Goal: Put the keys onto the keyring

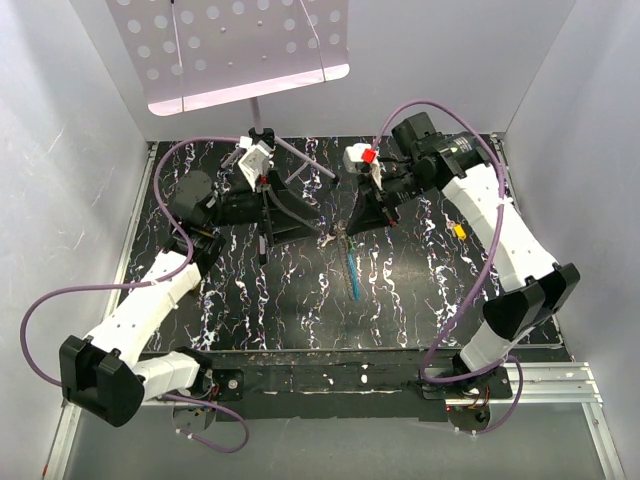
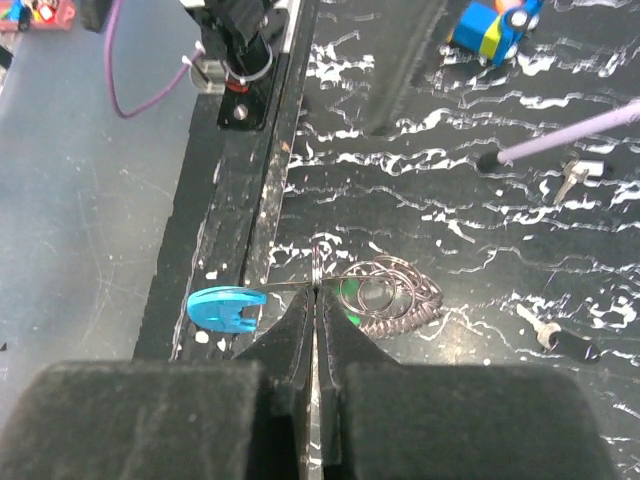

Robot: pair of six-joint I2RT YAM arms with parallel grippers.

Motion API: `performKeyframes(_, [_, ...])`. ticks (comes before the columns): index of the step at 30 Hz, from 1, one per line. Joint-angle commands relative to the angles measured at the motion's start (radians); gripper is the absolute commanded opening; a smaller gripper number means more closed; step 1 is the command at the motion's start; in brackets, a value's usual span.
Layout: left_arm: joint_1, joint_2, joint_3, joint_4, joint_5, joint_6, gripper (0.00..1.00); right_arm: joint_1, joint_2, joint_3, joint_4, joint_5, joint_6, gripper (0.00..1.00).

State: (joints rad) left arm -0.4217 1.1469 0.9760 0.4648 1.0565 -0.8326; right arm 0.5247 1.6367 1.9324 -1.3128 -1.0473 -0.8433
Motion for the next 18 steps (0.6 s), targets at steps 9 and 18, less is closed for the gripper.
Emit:
performKeyframes(9, [-0.055,0.100,0.145,-0.598,0.059,0.334,0.66,0.006,0.095,-0.062,-0.282,-0.016,-0.065,0.01])
performKeyframes(18, [-0.138,0.189,0.279,-0.933,-0.139,0.635,0.44,0.006,0.127,-0.066,-0.282,-0.069,-0.051,0.01])
